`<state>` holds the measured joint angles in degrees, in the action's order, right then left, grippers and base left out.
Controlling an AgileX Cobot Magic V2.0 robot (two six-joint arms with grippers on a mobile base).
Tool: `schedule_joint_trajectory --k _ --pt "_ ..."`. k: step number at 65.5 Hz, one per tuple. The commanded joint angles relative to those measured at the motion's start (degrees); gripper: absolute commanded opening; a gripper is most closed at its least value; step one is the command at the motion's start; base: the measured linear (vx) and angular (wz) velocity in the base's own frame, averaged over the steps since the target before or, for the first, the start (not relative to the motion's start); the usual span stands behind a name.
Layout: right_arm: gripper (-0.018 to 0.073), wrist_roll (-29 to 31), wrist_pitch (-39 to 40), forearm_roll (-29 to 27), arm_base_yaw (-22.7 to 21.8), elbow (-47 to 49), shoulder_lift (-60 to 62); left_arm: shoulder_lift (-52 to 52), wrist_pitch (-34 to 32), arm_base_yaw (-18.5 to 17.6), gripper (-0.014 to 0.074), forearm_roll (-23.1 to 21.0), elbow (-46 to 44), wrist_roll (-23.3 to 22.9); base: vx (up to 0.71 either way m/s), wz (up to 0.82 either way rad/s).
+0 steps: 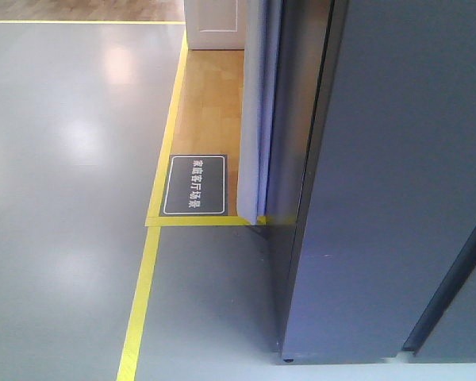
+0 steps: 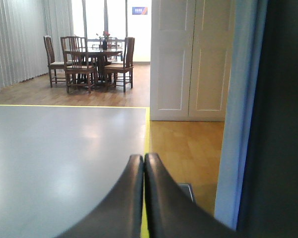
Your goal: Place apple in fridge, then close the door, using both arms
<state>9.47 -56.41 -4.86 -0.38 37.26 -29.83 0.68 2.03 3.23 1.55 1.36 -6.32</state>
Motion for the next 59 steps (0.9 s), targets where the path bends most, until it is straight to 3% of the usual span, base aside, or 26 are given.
schedule_joint_trajectory --k 1,7,27,33,50,59 --pt "-0.0002 0.6 5.0 1.5 0.5 -0.4 2.3 0.9 -4.5 -0.4 -0.0006 0.0 1.7 -0.5 0.00 0.00" --pt "-0.0002 0.6 9.7 3.1 0.4 -3.5 5.6 0.9 -4.5 -0.4 -0.0006 0.0 1.7 -0.5 0.00 0.00" --pt "-0.0002 0.6 41.8 1.1 0.5 -21.8 16.8 0.9 -4.5 -0.4 -0.0006 0.0 1.7 -0.5 0.00 0.00" --pt "-0.0002 0.6 47.5 1.0 0.5 -26.7 20.4 0.9 -4.5 -0.4 -0.0006 0.0 1.7 -0.5 0.00 0.00" --pt "-0.0002 0.6 56.4 1.0 0.5 -39.0 28.1 0.9 -4.5 -0.4 -0.0006 0.0 1.7 -0.5 0.00 0.00" --pt "-0.0002 0.6 52.6 0.9 0.4 -38.9 31.2 0.9 -4.5 -0.4 -0.0006 0.0 1.7 -0.5 0.00 0.00"
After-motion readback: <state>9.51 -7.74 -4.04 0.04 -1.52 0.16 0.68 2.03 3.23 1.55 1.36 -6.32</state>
